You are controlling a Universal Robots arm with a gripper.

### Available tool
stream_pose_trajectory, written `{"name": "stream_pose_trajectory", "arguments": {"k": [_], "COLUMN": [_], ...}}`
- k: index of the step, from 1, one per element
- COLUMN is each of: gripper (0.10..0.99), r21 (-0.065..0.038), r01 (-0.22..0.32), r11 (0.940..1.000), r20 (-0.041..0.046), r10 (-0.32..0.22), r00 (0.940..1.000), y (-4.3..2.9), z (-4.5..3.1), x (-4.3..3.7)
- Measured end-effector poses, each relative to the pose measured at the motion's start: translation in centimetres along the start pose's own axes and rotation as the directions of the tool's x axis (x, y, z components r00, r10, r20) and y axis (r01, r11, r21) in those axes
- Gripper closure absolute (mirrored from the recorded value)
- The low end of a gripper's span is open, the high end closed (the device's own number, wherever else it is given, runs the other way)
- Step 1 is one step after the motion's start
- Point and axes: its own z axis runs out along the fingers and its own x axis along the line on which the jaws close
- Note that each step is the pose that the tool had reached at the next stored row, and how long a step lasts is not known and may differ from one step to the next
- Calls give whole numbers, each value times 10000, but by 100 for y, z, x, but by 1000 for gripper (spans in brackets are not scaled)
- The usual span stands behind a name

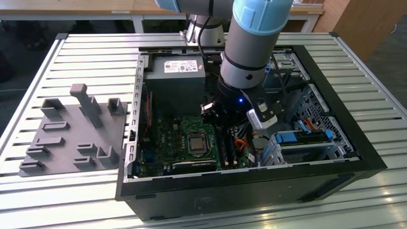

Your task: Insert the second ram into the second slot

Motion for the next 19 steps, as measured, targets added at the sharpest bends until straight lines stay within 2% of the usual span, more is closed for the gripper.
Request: {"name": "stream_pose_trajectory", "arguments": {"k": [1,3,6,19], "gripper": [961,961,961,961], "r21": [-15,18,15,17], "r01": [0,-1,-1,-1], "r11": [10000,10000,10000,10000], "r20": [3,-6,-6,-11], "r10": [0,1,1,1], "r00": [10000,10000,10000,10000], "y": [2,-4,-6,-9], "z": [-22,-98,-164,-306], "x": [1,6,11,19]}}
